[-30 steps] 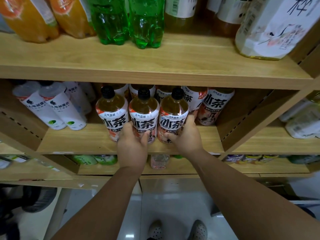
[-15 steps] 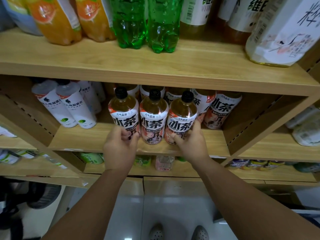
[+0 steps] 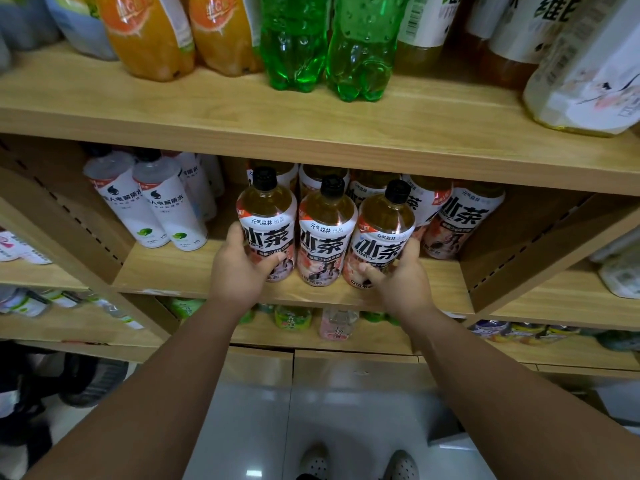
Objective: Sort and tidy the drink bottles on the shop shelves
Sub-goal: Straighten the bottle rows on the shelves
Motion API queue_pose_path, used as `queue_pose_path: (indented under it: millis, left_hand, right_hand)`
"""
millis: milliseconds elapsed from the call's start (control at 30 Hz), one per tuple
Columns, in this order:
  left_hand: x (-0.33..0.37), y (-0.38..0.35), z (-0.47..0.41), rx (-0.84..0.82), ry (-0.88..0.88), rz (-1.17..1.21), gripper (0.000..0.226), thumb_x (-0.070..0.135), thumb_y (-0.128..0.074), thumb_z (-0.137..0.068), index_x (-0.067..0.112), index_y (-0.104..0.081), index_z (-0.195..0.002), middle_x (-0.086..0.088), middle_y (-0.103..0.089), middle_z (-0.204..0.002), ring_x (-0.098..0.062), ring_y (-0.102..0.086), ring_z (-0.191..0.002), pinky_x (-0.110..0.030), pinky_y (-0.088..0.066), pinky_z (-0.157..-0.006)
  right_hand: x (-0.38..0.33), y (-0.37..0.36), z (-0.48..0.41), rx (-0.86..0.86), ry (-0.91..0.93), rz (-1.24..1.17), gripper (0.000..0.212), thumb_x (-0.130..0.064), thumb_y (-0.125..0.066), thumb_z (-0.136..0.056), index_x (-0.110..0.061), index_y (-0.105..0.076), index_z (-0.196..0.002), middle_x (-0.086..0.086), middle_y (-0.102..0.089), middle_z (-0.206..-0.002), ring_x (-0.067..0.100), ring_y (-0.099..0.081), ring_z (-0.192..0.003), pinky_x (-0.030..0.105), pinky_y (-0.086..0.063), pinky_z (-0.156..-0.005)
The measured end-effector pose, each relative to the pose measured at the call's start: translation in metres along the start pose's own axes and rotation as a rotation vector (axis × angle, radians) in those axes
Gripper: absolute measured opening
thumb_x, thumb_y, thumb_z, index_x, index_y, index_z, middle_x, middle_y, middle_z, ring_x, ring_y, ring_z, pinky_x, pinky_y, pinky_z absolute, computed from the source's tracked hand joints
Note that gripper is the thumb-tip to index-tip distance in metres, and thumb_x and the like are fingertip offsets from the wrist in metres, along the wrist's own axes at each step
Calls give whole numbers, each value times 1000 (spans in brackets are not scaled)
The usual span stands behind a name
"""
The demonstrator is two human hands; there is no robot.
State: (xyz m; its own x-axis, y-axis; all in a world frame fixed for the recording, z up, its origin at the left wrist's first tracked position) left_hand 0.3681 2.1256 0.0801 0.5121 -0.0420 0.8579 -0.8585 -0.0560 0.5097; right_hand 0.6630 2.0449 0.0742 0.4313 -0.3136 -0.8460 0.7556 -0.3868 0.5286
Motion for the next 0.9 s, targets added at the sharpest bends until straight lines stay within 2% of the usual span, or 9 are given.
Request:
queue_pose_path:
  millis: [167, 300, 367, 467, 533, 600, 667, 800, 900]
  left_hand:
    - [-2, -1, 2, -11, 15, 49, 72, 24, -85, -81, 23, -46, -141, 1, -65, -131, -14, -61, -116, -36, -52, -100]
    - [-8, -3, 17, 5, 16, 46, 76, 31, -85, -79, 27, -45, -144, 8, -63, -132, -8, -57, -117, -34, -48, -101]
    - [-19, 2, 35, 86, 48, 17, 69, 34, -84, -79, 24, -49, -138, 5, -63, -127, -12, -59, -114, -37, -51, -96]
    - [-33, -1, 71, 175, -4, 9, 32, 27, -80, -84, 23, -57, -107, 1, -64, -97, -17, -63, -87, -38, -56, -76]
    - [-46, -22, 91, 96, -27, -16, 22, 16, -80, -84, 21, -60, -91, 3, -64, -82, -16, -63, -77, -32, -51, -68]
    - [-70, -52, 105, -34, 46, -23, 17, 12, -80, -83, 18, -64, -87, 1, -66, -77, -19, -65, -74, -35, -54, -70]
    - [-92, -83, 112, -168, 122, -24, 18, 17, -81, -83, 20, -67, -94, 2, -69, -83, -17, -67, -77, -38, -57, -75]
    - [-117, -141, 115, -429, 194, -87, 45, 25, -80, -85, 19, -63, -127, -3, -67, -118, -19, -68, -90, -37, -57, -84]
    - [-123, -167, 105, -485, 190, -132, 61, 28, -78, -87, 19, -53, -142, -3, -58, -134, -24, -65, -104, -39, -55, -91]
  right_hand:
    - [-2, 0, 1, -4, 4, 12, 68, -27, -84, -82, -30, -36, -130, 0, -61, -135, 24, -58, -127, 41, -51, -102]
    - [-2, 1, 8, -35, -4, -33, 75, -28, -84, -83, -26, -37, -141, -8, -60, -135, 12, -56, -123, 32, -48, -99]
    - [5, 4, 18, -12, -19, -55, 75, -30, -83, -83, -28, -38, -143, -16, -61, -125, 8, -59, -116, 31, -52, -97]
    - [29, 11, 39, 48, -30, -38, 42, -33, -78, -88, -31, -51, -120, -11, -63, -99, 5, -63, -91, 28, -55, -79]
    - [51, 8, 50, 22, -26, 9, 21, -28, -76, -90, -29, -57, -101, -8, -64, -87, 5, -61, -80, 23, -49, -69]
    - [81, 0, 55, -53, -65, 93, 14, -27, -75, -91, -27, -62, -92, -6, -66, -83, 10, -63, -78, 28, -50, -68]
    - [113, -13, 58, -170, -154, 169, 13, -31, -75, -91, -25, -64, -95, -5, -67, -88, 16, -64, -82, 34, -54, -74]
    - [153, -34, 56, -347, -255, 254, 40, -37, -75, -91, -21, -62, -125, -4, -62, -114, 14, -62, -91, 21, -41, -72]
    - [169, -48, 41, -395, -289, 268, 53, -36, -75, -90, -21, -57, -138, 3, -61, -133, 19, -62, -108, 21, -41, -78]
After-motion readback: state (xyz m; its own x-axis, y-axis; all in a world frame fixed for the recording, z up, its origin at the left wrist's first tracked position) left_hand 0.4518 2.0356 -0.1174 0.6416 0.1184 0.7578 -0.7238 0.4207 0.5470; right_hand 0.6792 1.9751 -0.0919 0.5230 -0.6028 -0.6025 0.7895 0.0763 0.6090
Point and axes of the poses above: each hand's wrist, its own z-axis away from the middle knuckle, its own y-axis out of the back of the hand, x = y × z, the point moved 9 cm from there along -z, towards the middle knuckle
